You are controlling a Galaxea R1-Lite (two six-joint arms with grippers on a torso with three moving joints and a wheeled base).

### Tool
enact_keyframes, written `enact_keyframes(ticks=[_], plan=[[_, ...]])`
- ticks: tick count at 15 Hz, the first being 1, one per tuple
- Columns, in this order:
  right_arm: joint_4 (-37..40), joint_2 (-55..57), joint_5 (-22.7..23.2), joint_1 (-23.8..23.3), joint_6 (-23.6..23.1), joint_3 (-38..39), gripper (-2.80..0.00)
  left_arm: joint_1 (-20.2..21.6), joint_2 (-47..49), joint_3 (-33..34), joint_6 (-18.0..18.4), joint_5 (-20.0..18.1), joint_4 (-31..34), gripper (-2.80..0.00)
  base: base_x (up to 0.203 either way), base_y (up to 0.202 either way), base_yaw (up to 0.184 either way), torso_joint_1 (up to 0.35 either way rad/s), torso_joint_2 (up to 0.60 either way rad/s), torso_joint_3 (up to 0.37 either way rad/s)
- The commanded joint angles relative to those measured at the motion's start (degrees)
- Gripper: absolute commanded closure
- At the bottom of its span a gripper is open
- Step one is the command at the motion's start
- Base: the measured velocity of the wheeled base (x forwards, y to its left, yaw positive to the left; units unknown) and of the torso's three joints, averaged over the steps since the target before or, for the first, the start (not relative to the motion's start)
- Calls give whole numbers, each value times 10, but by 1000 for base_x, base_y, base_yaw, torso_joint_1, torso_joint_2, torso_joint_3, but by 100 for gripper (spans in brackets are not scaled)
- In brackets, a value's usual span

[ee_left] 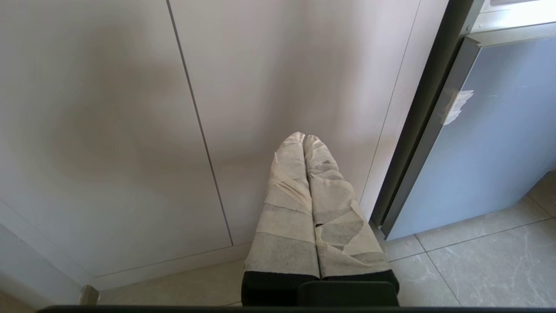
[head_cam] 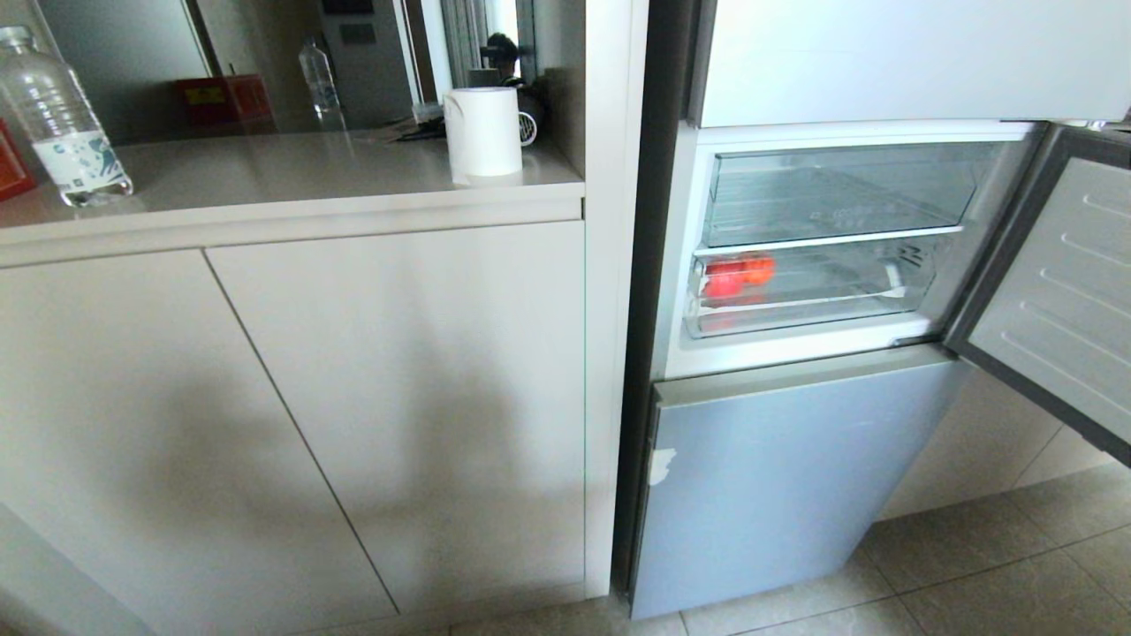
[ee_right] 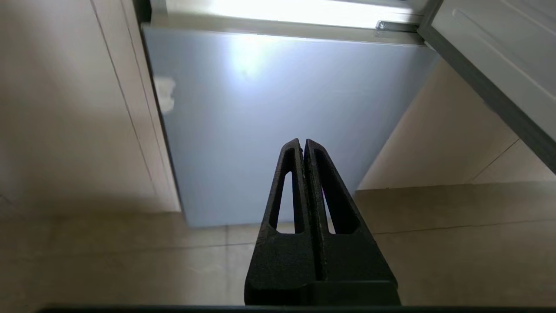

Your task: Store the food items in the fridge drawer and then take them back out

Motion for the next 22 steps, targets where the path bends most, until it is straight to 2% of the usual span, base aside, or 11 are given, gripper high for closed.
enact_keyframes(ticks=[1,2,4,12,22], plan=[[56,-146,23,-15,-18,21,0,0,0,0,0,0,0,0,0,0,0,0,0,0],[73,-162,30,-18,-16,24,0,0,1,0,0,0,0,0,0,0,0,0,0,0],[94,-160,39,-22,20,28,0,0,1,0,0,0,0,0,0,0,0,0,0,0],[93,-160,37,-22,26,28,0,0,1,0,0,0,0,0,0,0,-10,0,0,0],[93,-160,38,-22,32,28,0,0,1,0,0,0,0,0,0,7,-173,1,1,3]])
